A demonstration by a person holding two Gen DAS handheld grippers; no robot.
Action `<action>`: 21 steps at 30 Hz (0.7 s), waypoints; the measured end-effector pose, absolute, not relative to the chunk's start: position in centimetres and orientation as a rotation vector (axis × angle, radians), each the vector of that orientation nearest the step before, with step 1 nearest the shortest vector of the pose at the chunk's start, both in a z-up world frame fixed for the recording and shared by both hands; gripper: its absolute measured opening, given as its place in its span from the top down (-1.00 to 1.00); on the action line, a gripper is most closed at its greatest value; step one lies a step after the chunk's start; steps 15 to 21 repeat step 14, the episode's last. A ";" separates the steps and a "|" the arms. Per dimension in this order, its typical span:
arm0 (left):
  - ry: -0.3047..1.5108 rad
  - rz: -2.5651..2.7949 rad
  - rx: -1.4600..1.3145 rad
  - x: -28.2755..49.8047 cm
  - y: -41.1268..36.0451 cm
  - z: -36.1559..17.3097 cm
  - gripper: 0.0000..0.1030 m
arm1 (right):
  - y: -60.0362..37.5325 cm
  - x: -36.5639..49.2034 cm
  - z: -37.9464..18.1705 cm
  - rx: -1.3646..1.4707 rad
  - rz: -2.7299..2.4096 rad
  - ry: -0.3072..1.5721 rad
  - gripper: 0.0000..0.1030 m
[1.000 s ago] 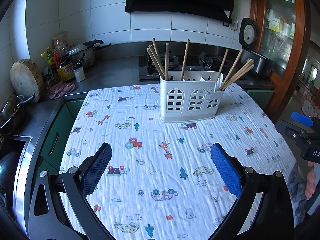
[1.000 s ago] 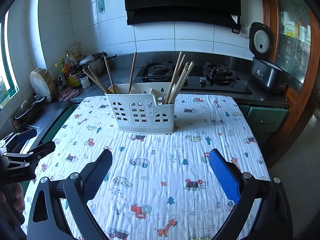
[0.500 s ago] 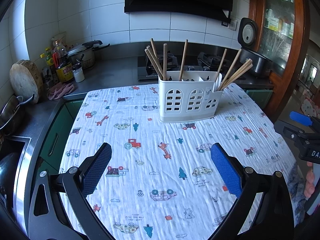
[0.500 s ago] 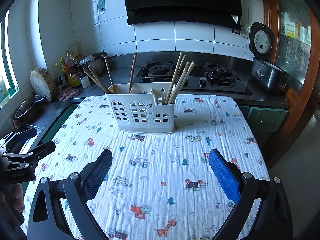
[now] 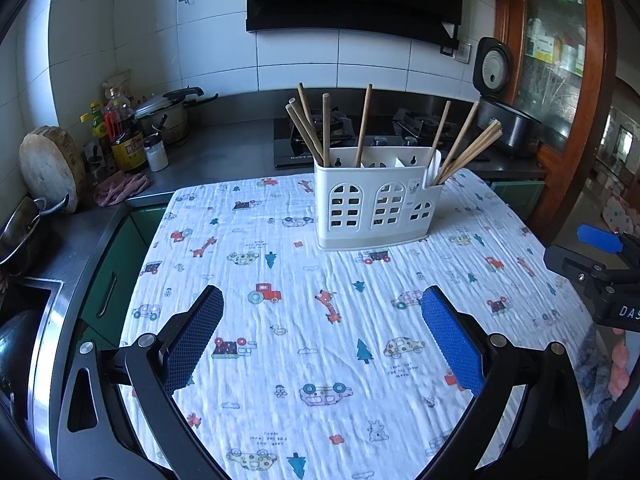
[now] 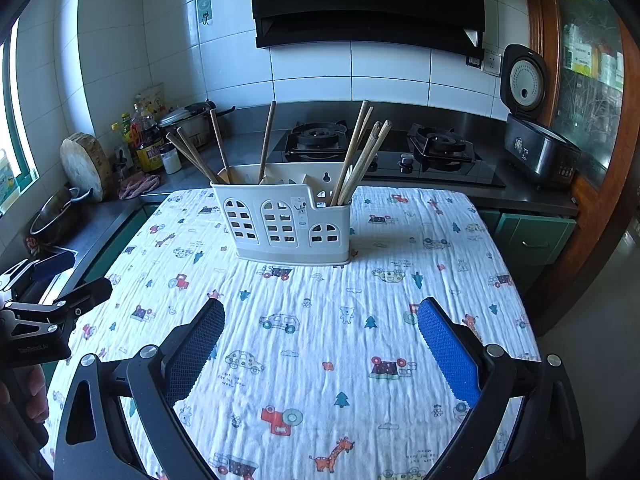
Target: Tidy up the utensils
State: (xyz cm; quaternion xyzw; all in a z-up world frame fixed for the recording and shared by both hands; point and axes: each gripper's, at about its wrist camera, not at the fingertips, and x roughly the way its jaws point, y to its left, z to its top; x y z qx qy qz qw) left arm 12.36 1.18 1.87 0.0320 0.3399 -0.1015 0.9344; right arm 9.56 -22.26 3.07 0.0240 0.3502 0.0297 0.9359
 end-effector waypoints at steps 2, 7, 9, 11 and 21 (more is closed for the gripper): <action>0.694 -0.208 0.070 12.4 1.2 1.9 -0.90 | -22.2 9.6 3.0 0.050 0.061 0.716 -0.82; 0.708 -0.212 0.049 12.6 1.4 1.9 -0.90 | -22.3 9.5 2.8 0.046 0.062 0.717 -0.82; 0.708 -0.210 0.051 12.6 1.5 1.9 -0.90 | -22.3 9.4 2.7 0.043 0.062 0.717 -0.82; 0.709 -0.215 0.046 12.6 1.5 1.8 -0.90 | -22.4 9.4 2.6 0.045 0.064 0.718 -0.82; 0.711 -0.216 0.043 12.6 1.6 1.8 -0.90 | -22.4 9.2 2.5 0.046 0.063 0.720 -0.82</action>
